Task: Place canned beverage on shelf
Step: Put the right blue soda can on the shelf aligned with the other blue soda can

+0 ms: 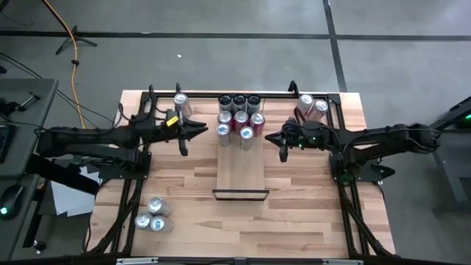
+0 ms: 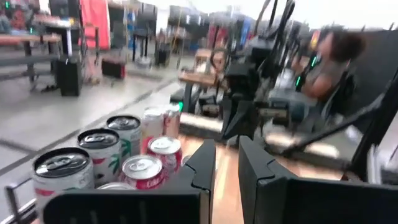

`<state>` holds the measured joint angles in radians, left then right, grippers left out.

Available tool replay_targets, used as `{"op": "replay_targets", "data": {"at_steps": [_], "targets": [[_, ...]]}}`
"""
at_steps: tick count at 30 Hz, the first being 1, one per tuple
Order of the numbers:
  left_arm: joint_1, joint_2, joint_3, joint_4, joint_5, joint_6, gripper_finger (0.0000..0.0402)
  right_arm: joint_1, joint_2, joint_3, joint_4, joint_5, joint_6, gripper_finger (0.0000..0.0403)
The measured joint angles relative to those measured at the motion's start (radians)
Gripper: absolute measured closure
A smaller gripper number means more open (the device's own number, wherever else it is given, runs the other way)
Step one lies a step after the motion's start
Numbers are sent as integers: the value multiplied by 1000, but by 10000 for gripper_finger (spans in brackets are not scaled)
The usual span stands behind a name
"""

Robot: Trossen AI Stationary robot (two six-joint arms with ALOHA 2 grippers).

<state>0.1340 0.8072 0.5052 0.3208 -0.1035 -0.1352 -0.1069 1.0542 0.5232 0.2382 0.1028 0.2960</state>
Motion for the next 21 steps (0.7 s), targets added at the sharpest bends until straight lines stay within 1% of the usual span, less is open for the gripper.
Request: {"op": "replay_targets", "data": {"at_steps": [3, 6, 9, 14, 18, 21], "targets": [[8, -17, -142, 229, 4, -54, 385, 0, 0, 0, 29, 0, 17, 399], [21, -39, -231, 412, 11, -94, 385, 0, 0, 0, 41, 0, 18, 399], [32, -63, -265, 420, 15, -97, 385, 0, 0, 0, 43, -1, 18, 399], [37, -72, -265, 410, 37, -98, 385, 0, 0, 0, 43, -27, 39, 399], [37, -71, -264, 407, 68, -98, 385, 0, 0, 0, 37, -30, 92, 399], [35, -71, -264, 407, 80, -99, 385, 0, 0, 0, 37, -29, 99, 399]]}}
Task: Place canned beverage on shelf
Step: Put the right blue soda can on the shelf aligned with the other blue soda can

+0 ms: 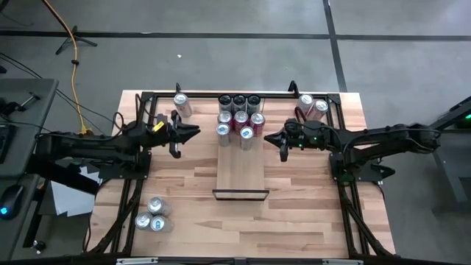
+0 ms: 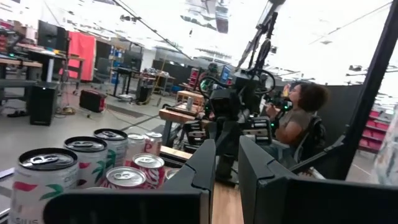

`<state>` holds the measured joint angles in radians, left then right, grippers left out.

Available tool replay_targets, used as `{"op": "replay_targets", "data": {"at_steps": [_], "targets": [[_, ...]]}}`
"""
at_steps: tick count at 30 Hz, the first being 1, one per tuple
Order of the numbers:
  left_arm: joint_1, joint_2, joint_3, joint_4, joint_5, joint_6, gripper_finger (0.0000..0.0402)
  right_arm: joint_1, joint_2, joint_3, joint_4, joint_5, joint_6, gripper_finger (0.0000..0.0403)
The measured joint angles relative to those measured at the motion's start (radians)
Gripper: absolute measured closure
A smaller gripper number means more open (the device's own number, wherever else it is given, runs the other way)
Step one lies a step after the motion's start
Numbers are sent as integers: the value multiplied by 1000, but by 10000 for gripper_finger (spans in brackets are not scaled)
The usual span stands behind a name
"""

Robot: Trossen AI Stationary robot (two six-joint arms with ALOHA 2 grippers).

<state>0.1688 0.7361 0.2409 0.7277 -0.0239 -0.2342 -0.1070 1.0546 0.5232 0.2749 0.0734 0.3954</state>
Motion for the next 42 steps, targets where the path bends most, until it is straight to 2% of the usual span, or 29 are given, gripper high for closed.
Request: {"op": "replay_targets", "data": {"at_steps": [7, 15, 23, 30, 34, 42], "targets": [[0, 0, 1, -6, 41, 1, 385, 0, 0, 0, 0, -4, 25, 399], [0, 1, 1, -54, 42, 1, 385, 0, 0, 0, 0, -3, 70, 399], [0, 0, 2, -18, 41, 1, 385, 3, 21, 1, -4, -5, 71, 399], [2, 0, 2, -18, 36, -65, 385, 11, 136, 1, -1, -47, 62, 399], [2, 0, 2, -18, 34, -69, 385, 20, 214, 1, 35, 1, 15, 402], [2, 0, 2, -18, 22, -69, 385, 19, 344, 1, 215, 42, -11, 403]]}}
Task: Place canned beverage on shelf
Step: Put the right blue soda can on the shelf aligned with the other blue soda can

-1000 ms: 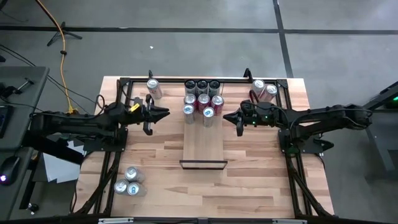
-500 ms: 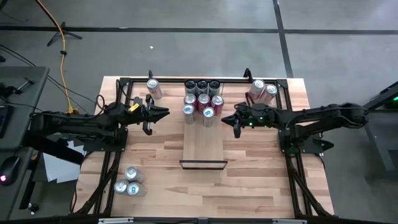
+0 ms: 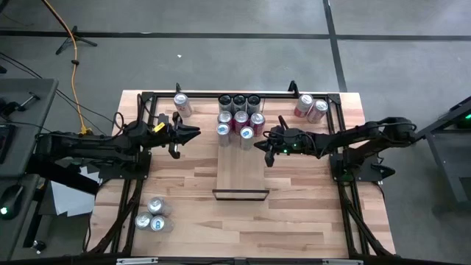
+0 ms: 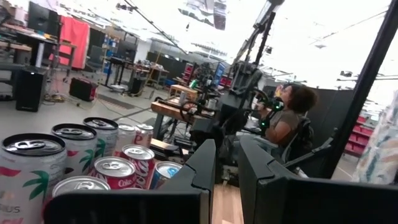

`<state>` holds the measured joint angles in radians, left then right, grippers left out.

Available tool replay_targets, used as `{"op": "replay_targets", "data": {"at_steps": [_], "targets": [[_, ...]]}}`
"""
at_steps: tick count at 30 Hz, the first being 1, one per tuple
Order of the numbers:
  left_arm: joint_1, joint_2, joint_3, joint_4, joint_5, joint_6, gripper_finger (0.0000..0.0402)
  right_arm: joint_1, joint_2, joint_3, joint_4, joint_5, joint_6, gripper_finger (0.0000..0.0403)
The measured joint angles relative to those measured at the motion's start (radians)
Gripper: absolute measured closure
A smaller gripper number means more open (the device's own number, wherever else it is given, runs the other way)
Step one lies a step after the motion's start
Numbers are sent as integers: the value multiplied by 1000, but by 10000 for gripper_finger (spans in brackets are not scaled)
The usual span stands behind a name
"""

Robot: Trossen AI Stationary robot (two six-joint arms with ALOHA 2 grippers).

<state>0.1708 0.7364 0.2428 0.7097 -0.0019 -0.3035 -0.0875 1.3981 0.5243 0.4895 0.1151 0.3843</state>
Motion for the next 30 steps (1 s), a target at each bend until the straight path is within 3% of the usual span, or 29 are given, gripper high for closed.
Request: {"op": "replay_targets", "data": {"at_steps": [7, 30], "targets": [[0, 0, 0, 16, -48, 0, 385, 0, 32, 0, 19, 80, 0, 403], [0, 0, 0, 46, -73, 0, 385, -4, 43, 0, 70, 86, 1, 403]]}}
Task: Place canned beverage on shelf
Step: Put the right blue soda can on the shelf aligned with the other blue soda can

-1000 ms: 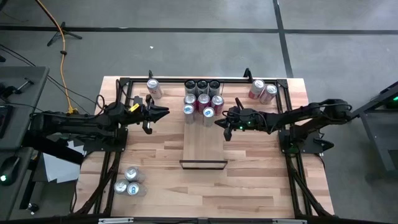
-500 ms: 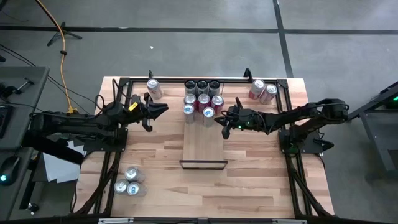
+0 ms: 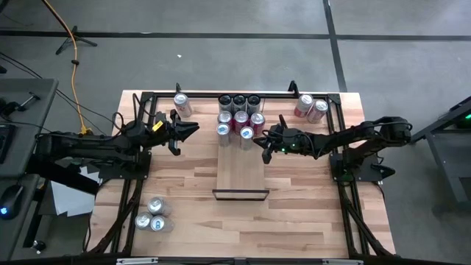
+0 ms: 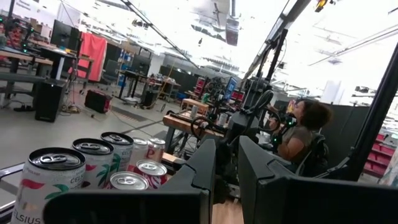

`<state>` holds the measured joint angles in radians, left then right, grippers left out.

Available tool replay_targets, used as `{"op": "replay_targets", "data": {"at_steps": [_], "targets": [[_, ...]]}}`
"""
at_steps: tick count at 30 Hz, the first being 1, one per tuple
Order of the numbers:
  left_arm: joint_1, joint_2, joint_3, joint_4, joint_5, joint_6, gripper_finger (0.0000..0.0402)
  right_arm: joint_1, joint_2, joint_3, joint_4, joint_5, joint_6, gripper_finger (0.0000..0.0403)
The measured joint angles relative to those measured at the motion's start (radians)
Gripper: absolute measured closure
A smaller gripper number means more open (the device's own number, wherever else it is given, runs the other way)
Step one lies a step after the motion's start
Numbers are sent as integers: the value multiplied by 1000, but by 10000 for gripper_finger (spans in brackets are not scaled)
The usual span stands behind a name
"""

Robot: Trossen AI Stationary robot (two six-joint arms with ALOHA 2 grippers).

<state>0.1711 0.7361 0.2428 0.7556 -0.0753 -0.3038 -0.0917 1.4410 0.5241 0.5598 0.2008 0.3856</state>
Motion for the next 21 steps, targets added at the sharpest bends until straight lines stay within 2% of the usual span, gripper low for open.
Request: {"op": "replay_targets", "data": {"at_steps": [21], "targets": [[0, 0, 0, 6, -1, 0, 385, 1, 0, 71, -84, 10, 40, 403]]}}
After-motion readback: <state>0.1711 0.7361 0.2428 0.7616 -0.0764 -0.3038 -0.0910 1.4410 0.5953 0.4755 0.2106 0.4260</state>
